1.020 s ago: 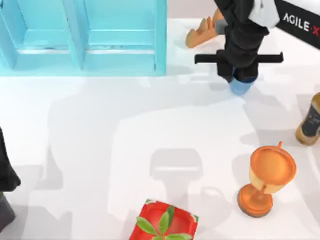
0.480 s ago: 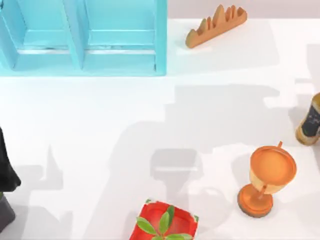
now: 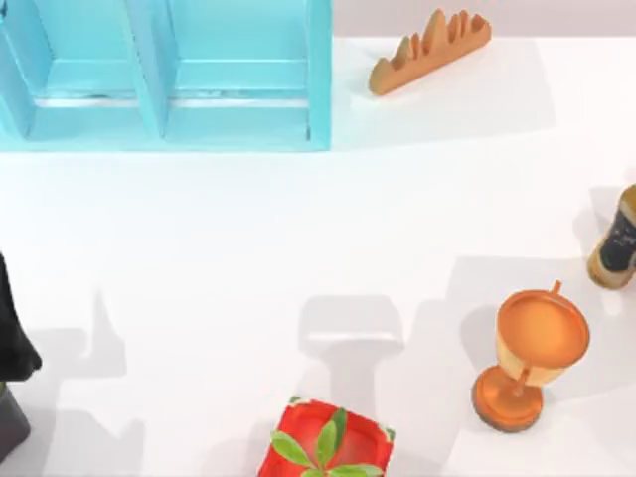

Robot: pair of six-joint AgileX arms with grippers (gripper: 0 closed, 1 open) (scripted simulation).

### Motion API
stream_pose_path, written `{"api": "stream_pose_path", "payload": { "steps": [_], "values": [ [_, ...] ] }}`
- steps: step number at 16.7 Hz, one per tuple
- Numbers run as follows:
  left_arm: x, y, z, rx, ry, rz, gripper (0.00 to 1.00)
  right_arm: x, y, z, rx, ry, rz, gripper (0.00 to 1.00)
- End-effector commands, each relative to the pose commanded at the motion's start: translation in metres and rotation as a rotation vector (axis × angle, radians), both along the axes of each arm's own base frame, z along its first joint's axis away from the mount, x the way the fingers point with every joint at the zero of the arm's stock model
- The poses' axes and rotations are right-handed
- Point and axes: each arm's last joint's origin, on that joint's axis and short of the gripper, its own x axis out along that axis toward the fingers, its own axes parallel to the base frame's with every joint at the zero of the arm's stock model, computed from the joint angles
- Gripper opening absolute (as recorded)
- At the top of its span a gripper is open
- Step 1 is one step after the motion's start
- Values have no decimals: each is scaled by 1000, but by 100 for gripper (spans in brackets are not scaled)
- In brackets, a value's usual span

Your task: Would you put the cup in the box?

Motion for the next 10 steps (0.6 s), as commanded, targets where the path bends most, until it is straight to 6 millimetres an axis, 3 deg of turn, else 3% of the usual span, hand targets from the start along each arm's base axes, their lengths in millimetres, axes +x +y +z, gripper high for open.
{"api": "stream_pose_path", "payload": {
  "steps": [5,10],
  "values": [
    [0,0,0,0,0,0,100,2,-1,-6,-2,2,-1,0],
    [0,0,0,0,0,0,100,2,-7,-48,-1,-5,-2,0]
  ]
}}
